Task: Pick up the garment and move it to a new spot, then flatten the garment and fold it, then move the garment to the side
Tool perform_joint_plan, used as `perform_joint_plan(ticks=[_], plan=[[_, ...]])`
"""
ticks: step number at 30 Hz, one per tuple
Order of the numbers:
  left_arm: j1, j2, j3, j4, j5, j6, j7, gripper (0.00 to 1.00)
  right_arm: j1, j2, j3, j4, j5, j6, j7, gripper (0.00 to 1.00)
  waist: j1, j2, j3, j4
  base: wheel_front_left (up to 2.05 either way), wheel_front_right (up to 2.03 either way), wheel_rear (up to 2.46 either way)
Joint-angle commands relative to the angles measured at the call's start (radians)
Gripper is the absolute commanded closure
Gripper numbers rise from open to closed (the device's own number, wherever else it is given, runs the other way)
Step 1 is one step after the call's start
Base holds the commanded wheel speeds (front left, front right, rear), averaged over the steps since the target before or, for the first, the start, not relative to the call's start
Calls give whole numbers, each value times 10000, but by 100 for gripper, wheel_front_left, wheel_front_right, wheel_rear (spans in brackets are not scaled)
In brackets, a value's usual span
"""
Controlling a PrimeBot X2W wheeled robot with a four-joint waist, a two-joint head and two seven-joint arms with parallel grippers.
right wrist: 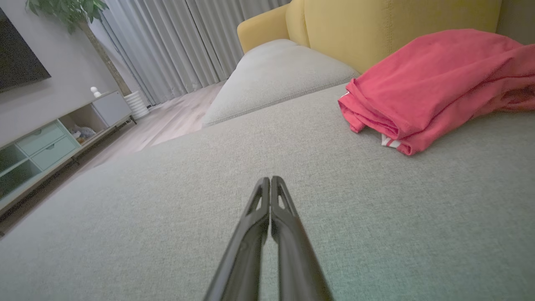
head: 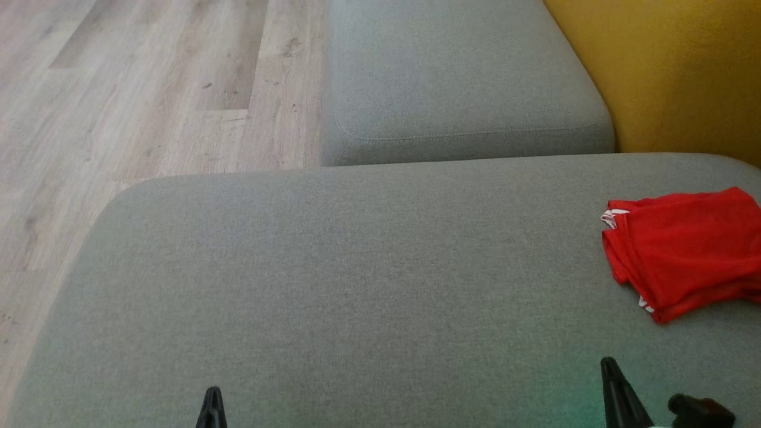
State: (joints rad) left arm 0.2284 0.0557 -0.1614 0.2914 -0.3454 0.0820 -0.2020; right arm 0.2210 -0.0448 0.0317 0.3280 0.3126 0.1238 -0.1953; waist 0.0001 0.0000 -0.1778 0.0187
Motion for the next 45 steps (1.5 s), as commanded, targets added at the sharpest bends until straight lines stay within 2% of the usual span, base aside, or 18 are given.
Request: perform_joint_plan(ticks=[1, 45], plan=[[-562, -7, 176, -329, -275, -72, 56, 100, -621, -10, -46, -397, 308, 13, 63, 100, 0, 0, 24, -3, 0, 0, 0], [-1706, -26, 1228, -385, -5326, -912, 1321, 100, -1711, -28, -623, -576, 5479, 36, 1299, 100, -1, 0, 754, -78, 0, 0, 0]])
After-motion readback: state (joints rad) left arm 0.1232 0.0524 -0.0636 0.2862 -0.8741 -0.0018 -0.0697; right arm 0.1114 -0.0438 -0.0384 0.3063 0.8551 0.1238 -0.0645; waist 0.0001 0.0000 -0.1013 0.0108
